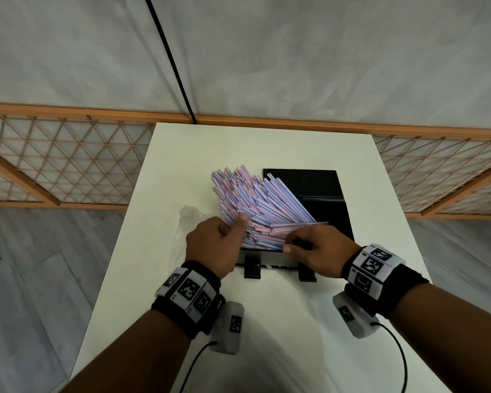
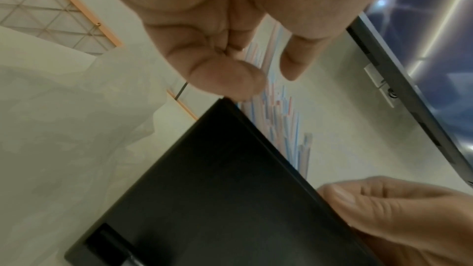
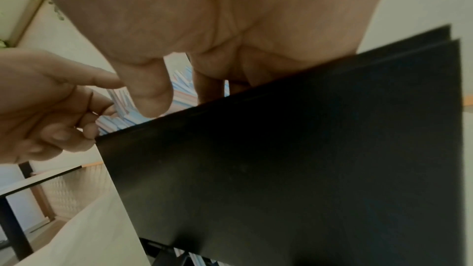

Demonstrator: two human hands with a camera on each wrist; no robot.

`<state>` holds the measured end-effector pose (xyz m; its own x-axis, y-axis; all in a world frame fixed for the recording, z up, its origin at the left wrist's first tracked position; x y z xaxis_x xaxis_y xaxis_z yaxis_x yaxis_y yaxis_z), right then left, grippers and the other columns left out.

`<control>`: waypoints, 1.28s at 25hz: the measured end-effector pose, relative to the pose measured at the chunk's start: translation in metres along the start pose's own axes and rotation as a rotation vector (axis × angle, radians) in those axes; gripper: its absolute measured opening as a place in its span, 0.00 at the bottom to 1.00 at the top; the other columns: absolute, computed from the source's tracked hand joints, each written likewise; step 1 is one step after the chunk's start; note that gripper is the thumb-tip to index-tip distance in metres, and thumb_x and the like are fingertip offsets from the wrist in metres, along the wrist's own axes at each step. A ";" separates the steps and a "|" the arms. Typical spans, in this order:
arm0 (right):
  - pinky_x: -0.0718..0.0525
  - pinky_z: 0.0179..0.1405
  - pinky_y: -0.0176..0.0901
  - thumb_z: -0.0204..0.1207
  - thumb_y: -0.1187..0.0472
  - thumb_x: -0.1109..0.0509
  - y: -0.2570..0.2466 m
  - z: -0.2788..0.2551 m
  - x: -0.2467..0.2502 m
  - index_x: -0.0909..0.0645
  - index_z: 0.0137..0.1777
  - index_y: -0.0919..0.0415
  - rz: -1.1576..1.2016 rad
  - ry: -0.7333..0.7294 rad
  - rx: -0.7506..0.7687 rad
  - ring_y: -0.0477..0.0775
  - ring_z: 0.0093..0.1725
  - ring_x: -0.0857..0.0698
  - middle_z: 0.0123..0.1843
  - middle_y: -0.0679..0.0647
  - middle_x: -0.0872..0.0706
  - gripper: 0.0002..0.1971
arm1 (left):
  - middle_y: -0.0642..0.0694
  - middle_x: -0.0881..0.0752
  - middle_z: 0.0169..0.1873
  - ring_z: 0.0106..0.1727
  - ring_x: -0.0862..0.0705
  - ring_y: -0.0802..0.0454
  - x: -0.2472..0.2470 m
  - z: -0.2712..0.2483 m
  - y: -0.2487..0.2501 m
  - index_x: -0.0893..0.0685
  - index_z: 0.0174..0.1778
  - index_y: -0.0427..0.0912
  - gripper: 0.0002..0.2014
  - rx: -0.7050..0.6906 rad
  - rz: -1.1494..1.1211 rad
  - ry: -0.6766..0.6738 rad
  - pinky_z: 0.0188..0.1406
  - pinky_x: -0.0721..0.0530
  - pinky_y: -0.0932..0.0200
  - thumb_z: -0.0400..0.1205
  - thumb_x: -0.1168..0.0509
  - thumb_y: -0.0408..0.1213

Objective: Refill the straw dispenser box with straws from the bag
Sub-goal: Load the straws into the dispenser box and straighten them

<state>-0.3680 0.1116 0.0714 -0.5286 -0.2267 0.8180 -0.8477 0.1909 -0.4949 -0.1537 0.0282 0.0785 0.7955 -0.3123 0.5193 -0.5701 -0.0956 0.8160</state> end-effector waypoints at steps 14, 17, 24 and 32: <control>0.23 0.35 0.40 0.80 0.38 0.37 -0.004 -0.005 -0.006 0.23 0.37 0.50 0.008 0.017 0.001 0.47 0.34 0.17 0.32 0.48 0.17 0.18 | 0.45 0.13 0.20 0.21 0.15 0.42 0.001 0.003 -0.003 0.13 0.24 0.40 0.27 0.033 -0.132 -0.016 0.33 0.09 0.43 0.86 0.36 0.51; 0.18 0.40 0.44 0.78 0.40 0.32 -0.005 -0.002 -0.001 0.18 0.42 0.53 0.056 0.127 0.055 0.48 0.35 0.17 0.34 0.49 0.15 0.16 | 0.38 0.16 0.21 0.18 0.21 0.43 0.000 0.002 -0.003 0.15 0.19 0.44 0.27 0.089 -0.288 -0.050 0.24 0.17 0.50 0.85 0.34 0.48; 0.17 0.45 0.43 0.78 0.31 0.42 0.005 -0.003 -0.005 0.18 0.43 0.51 -0.006 -0.005 -0.030 0.46 0.41 0.15 0.37 0.46 0.14 0.24 | 0.33 0.17 0.20 0.14 0.30 0.46 0.000 -0.003 0.000 0.15 0.32 0.27 0.34 0.182 -0.242 -0.198 0.15 0.33 0.64 0.87 0.41 0.57; 0.21 0.36 0.43 0.74 0.31 0.44 0.001 -0.002 -0.006 0.18 0.38 0.52 -0.012 0.145 0.022 0.44 0.32 0.18 0.29 0.48 0.18 0.25 | 0.34 0.15 0.22 0.10 0.35 0.50 -0.020 -0.020 0.014 0.12 0.51 0.35 0.32 0.393 -0.438 -0.387 0.17 0.37 0.66 0.88 0.48 0.62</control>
<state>-0.3660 0.1155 0.0666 -0.5074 -0.0880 0.8572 -0.8558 0.1680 -0.4893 -0.1732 0.0518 0.0843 0.8805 -0.4736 -0.0231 -0.3039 -0.6011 0.7391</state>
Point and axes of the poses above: each hand's wrist, its own z-axis towards the middle knuckle, its own x-axis out of the back of the hand, y = z × x, the point moved 2 cm from there along z, towards the middle knuckle
